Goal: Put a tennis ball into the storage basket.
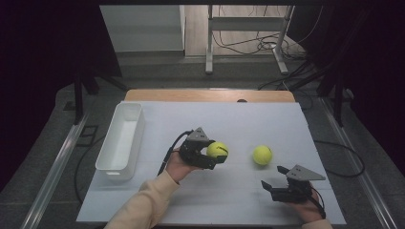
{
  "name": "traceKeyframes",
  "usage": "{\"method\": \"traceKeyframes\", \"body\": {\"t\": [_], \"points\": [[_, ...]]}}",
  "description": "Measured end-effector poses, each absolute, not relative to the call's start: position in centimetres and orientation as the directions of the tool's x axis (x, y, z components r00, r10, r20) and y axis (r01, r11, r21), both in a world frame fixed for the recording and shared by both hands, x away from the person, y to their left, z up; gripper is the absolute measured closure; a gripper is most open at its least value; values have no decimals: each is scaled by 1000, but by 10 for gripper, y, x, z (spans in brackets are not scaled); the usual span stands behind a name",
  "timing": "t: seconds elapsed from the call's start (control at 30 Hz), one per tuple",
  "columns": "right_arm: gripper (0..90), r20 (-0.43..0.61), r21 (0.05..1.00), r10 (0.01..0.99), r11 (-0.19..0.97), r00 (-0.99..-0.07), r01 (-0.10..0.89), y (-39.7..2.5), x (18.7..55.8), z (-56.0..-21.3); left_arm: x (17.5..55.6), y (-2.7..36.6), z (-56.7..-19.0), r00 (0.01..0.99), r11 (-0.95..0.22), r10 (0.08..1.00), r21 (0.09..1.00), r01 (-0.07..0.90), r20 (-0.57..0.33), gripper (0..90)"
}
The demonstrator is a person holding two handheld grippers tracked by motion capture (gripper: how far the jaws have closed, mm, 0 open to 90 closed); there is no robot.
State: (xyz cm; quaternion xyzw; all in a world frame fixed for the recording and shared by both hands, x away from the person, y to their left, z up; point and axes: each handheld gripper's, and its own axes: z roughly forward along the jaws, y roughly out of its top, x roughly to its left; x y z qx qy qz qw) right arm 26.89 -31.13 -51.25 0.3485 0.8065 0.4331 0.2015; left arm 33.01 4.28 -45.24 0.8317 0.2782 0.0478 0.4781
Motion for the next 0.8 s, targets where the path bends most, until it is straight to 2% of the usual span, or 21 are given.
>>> {"method": "traceKeyframes", "body": {"t": [0.8], "points": [[158, -26, 840, 739, 381, -673, 386, -312, 269, -512, 331, 63, -437, 820, -334, 540, 846, 416, -190, 262]]}}
